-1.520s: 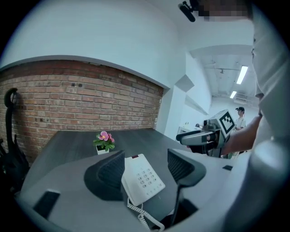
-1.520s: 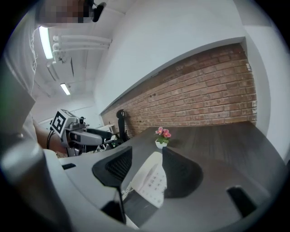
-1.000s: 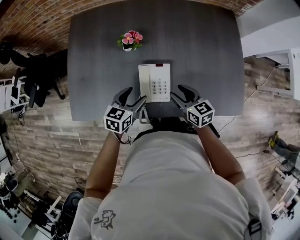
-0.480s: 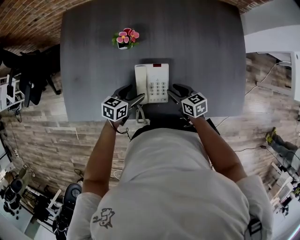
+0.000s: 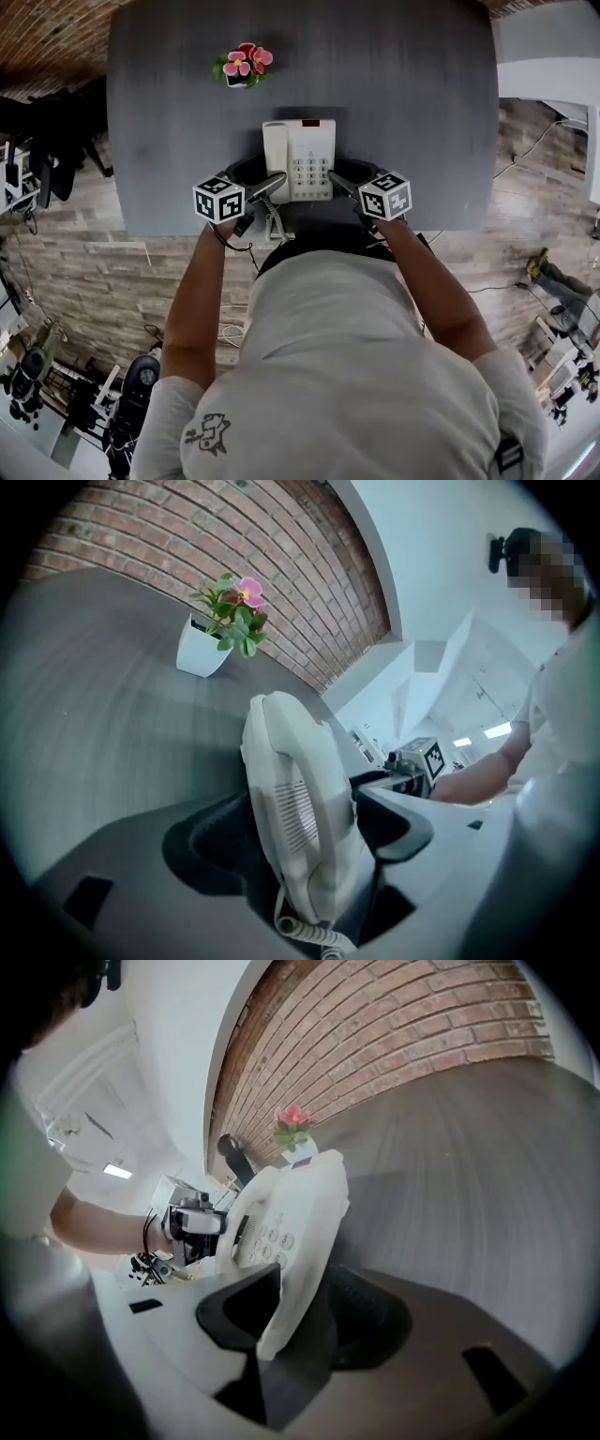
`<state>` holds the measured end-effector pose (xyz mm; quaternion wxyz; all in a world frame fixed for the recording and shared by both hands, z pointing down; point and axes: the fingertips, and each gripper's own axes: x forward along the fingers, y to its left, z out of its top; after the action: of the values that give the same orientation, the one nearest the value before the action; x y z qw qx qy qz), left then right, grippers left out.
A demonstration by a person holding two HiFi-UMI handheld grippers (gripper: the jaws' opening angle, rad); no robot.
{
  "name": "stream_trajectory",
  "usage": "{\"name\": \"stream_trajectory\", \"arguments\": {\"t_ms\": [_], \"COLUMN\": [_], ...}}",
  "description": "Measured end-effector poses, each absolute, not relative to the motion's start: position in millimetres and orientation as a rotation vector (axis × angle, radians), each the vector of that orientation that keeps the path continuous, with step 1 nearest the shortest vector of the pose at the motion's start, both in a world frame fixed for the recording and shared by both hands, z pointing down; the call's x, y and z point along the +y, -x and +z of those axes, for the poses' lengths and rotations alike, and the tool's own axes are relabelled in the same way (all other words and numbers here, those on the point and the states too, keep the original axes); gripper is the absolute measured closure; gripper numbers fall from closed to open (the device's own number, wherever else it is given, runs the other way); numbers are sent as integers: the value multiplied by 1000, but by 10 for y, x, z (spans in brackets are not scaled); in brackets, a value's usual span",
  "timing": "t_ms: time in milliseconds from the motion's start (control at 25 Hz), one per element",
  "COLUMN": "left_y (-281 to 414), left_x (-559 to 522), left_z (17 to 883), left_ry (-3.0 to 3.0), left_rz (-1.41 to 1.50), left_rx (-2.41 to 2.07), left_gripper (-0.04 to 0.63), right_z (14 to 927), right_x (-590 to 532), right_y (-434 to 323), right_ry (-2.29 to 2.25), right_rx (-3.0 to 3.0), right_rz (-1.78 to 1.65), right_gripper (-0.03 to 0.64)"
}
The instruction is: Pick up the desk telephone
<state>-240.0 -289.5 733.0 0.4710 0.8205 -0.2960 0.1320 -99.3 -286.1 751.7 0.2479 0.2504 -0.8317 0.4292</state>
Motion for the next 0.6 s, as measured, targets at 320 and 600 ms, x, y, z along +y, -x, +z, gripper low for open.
{"name": "stream_trajectory", "arguments": {"t_ms": [320, 600], "left_y": [2338, 2314], "left_x": [-2909, -2899], "left_z": [7374, 7391], "left_ry": [-1982, -1949], "left_rz": [241, 194], "left_rx": [-641, -591], "left_gripper": [210, 213], "right_z": [7542, 7537], "right_x": [-2845, -2827], "right_y": [1053, 1097], "right_ry": [-585, -507], "right_rx": [-2297, -2321], "right_rz": [1295, 1389], "right_gripper": [469, 499]}}
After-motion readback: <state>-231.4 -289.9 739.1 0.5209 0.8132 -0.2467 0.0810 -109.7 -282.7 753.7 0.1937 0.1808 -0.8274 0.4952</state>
